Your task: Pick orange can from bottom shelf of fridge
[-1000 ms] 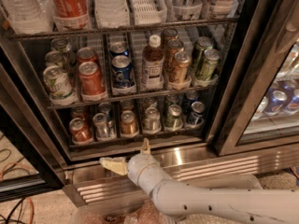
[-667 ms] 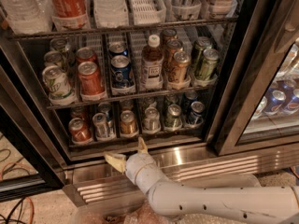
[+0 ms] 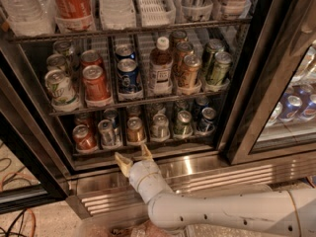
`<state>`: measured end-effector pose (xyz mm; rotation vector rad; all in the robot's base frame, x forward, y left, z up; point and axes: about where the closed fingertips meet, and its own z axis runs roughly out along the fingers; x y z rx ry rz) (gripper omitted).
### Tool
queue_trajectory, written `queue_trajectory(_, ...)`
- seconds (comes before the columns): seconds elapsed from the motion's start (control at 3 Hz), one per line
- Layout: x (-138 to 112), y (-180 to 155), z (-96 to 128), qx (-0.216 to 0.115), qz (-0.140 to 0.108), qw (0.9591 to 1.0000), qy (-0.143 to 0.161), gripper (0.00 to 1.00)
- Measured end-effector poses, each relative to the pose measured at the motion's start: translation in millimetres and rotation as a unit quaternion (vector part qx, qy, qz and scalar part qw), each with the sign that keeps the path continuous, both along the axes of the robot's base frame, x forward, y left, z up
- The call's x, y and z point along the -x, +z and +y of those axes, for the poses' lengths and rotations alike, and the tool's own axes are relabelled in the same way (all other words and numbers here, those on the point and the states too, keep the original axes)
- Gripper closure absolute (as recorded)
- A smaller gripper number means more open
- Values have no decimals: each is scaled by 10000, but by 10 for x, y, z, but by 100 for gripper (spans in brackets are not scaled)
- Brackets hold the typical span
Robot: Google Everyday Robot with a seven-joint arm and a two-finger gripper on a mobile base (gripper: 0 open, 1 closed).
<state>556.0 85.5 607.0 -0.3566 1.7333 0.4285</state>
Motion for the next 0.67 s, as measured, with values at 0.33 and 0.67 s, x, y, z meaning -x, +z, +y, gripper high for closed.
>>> queue_trajectory(0.33, -141, -24, -30, 76, -169, 9995, -271, 20)
queue_trajectory(0.67, -277, -30, -99, 168, -283, 9980, -543, 24)
